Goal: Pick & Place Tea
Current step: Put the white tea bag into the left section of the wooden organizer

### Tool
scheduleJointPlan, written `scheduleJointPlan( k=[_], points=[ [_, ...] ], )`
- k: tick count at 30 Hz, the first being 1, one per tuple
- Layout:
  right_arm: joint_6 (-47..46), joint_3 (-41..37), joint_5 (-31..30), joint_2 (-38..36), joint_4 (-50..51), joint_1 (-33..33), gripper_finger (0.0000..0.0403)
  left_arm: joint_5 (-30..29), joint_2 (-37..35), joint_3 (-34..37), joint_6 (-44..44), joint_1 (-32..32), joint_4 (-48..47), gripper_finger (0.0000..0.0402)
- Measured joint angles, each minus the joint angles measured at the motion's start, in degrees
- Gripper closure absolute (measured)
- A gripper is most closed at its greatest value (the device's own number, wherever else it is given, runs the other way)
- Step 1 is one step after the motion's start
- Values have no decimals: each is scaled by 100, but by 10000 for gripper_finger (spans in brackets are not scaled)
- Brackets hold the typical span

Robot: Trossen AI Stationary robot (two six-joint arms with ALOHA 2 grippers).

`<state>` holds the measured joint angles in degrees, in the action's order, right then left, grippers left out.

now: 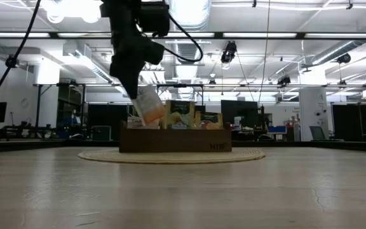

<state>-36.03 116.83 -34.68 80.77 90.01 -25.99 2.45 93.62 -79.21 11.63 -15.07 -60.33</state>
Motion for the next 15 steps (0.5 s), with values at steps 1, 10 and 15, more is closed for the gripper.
scheduleJointPlan(
  k=[1, 10, 15],
  points=[
    [0, 1, 0, 0, 1, 0, 335, 5, 11, 1, -80, 0, -33, 401],
    [-1, -1, 2, 0, 1, 1, 335, 7, 76, 10, -462, -28, -263, 401],
    [-53, 0, 2, 0, -1, 1, 335, 7, 79, 10, -607, -31, -276, 401]
  ],
)
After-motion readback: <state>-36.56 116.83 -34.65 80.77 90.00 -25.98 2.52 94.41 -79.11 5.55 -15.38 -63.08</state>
